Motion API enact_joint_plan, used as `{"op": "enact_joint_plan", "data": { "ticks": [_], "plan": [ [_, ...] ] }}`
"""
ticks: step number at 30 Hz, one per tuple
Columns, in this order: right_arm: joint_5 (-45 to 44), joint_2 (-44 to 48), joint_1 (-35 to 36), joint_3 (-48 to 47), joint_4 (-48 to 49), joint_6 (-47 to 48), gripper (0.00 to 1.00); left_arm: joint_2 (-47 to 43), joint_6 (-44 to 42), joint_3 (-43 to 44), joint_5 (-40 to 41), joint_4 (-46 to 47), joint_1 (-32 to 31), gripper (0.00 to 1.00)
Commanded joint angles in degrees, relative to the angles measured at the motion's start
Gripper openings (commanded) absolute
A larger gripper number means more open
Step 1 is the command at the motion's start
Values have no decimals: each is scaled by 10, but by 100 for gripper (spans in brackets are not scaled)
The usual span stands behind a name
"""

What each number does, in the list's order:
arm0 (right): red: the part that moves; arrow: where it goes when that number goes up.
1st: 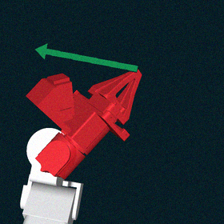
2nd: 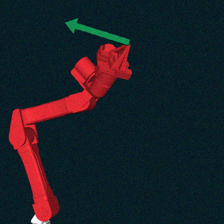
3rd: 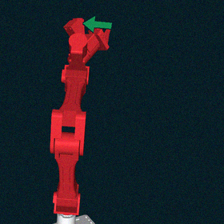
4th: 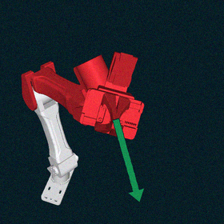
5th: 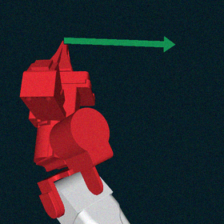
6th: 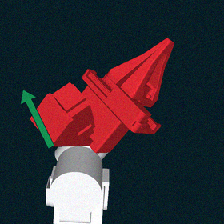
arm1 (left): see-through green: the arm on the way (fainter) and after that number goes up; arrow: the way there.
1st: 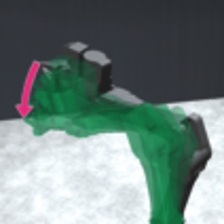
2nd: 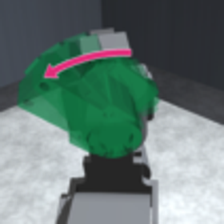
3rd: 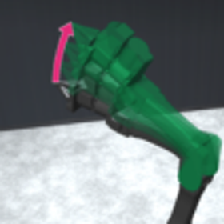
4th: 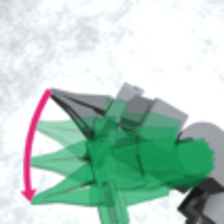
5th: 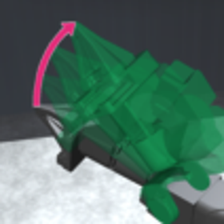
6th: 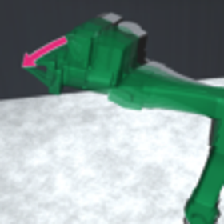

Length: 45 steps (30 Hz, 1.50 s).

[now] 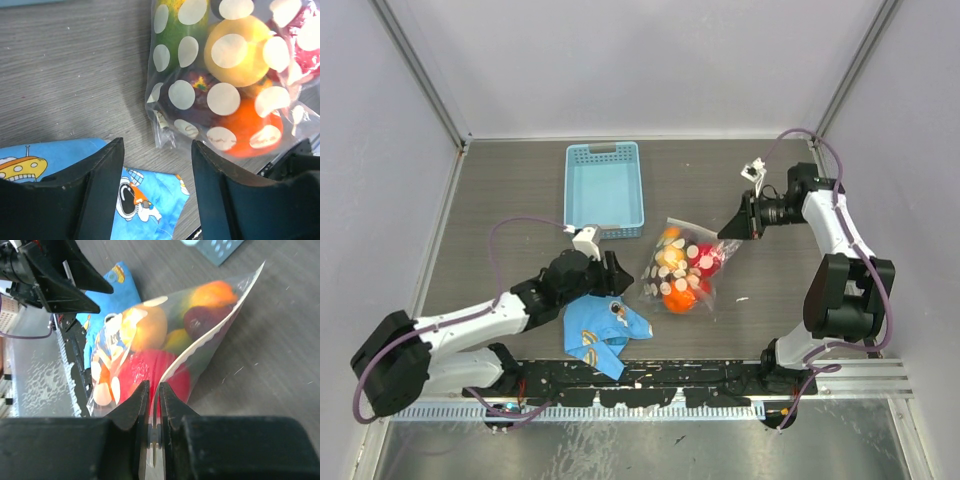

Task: Open the zip-top bag and remove the fake food
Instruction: Unzip the zipper food storage bag at the center of the board.

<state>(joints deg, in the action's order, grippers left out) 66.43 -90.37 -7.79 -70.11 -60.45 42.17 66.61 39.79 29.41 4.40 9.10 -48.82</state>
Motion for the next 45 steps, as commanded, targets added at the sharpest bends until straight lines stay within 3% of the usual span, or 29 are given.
{"op": "enact_joint_plan", "data": {
  "ticks": [1,7,12,15,19,23,26,34,35,41,45],
  "plan": [
    [26,4,3,-101,-47,33,1,-70,-41,-11,26,8,2,59],
    [-11,-5,15,-206,-106,93,1,-148,-66,-22,40,-31,3,70],
    [-51,32,63,-187,-165,261,1,-179,-66,-14,17,-54,3,73],
    [-90,74,93,-107,-137,303,1,-180,-144,-11,-30,-25,2,77],
    [-91,117,96,-33,-157,387,1,-172,-307,-8,-91,31,3,83],
    [-81,156,96,-7,-178,458,1,-125,-449,26,-141,101,3,100],
    [-76,171,96,-22,-174,472,1,-57,-537,108,-199,83,7,98],
    [-41,166,97,-93,-221,512,1,118,-619,347,-351,-24,31,99],
    [-38,165,98,-97,-224,516,1,133,-635,363,-374,-33,30,100],
    [-23,156,100,-124,-232,522,1,203,-702,413,-449,-54,31,83],
    [-16,150,103,-128,-233,522,1,209,-689,412,-498,-48,31,75]
  ]
}}
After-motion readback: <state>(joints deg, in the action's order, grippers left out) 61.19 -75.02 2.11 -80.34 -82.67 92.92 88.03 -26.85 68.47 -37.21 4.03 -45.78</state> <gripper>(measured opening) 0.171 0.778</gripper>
